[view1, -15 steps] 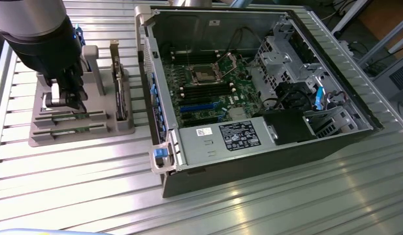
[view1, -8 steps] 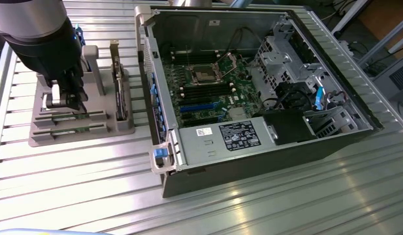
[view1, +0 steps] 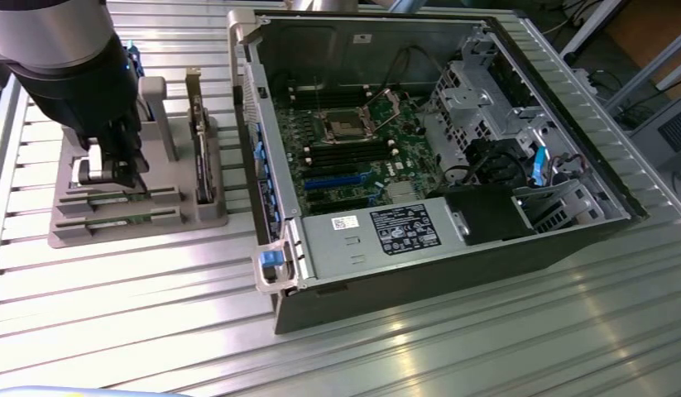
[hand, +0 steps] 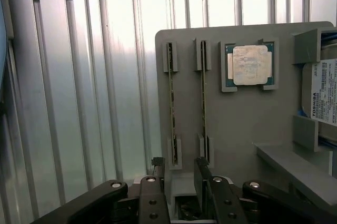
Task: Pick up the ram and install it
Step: 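Pick up the ram and move it above insertion slot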
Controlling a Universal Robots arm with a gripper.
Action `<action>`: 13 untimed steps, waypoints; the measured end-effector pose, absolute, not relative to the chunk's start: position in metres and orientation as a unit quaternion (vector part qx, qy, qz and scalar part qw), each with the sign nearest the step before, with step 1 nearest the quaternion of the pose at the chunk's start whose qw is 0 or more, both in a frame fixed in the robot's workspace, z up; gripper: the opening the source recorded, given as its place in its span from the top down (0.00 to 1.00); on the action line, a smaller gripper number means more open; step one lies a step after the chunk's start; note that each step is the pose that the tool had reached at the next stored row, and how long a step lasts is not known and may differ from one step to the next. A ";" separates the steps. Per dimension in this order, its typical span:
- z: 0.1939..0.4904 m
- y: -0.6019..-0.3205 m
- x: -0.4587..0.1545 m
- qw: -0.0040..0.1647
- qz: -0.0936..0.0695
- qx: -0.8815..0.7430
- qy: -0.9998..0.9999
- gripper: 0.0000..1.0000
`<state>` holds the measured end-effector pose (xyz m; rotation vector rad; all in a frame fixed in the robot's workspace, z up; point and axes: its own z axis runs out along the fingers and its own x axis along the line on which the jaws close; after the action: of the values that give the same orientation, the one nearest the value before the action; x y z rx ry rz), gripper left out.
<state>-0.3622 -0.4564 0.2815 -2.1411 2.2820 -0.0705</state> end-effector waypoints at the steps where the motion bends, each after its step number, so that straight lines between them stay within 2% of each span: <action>1: 0.281 -0.456 -0.362 0.006 -0.023 -0.684 0.729 0.64; 13: 0.277 -0.456 -0.363 0.006 -0.023 -0.684 0.729 0.64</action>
<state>-0.3633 -0.4564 0.2770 -2.1411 2.2822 -0.0706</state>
